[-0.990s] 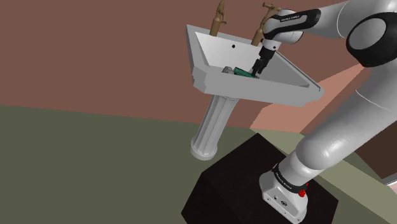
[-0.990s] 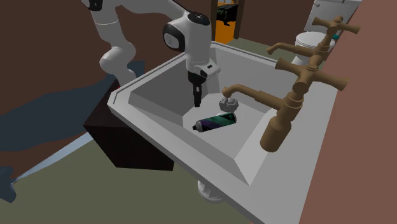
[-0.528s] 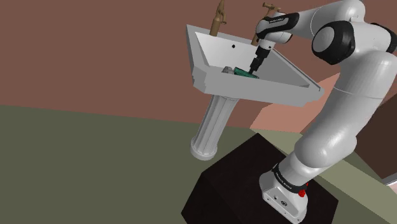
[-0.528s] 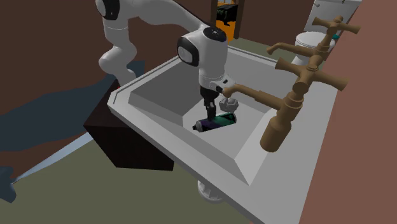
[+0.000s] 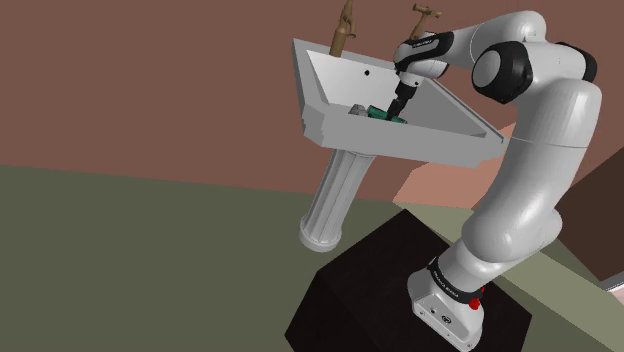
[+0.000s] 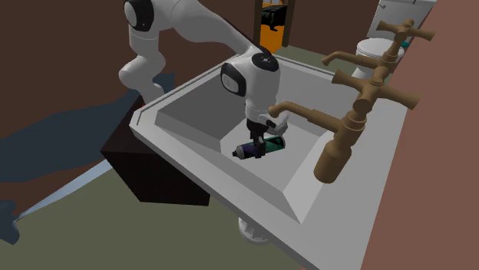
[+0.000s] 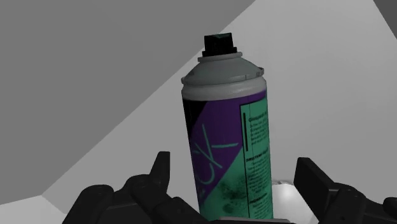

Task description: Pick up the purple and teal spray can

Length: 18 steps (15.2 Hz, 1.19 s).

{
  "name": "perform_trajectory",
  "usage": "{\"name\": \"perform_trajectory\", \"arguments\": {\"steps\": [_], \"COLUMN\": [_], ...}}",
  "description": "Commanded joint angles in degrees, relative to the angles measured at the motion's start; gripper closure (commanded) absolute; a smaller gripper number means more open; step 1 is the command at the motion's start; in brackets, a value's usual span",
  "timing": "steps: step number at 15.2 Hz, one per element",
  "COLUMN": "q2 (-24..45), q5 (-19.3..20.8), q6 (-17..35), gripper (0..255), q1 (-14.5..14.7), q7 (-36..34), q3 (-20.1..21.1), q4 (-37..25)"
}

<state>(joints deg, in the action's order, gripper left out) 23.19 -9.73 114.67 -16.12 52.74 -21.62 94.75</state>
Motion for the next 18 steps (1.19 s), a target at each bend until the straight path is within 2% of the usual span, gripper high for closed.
{"name": "perform_trajectory", "arguments": {"steps": [1, 2, 3, 12, 18], "q2": [0.3, 0.3, 0.2, 0.3, -1.1], "q5": [-0.2, -0.2, -0.1, -0.2, 0.5], "q6": [1.1, 1.1, 1.1, 1.1, -2.9], "gripper": [0, 0, 255, 255, 255], "q1": [-0.1, -0.1, -0.1, -0.1, 0.0], "q7": [0.2, 0.2, 0.2, 0.2, -0.3], "q3": [0.1, 0.1, 0.0, 0.1, -0.3], "q4": [0.8, 0.8, 0.8, 0.8, -1.8]}}
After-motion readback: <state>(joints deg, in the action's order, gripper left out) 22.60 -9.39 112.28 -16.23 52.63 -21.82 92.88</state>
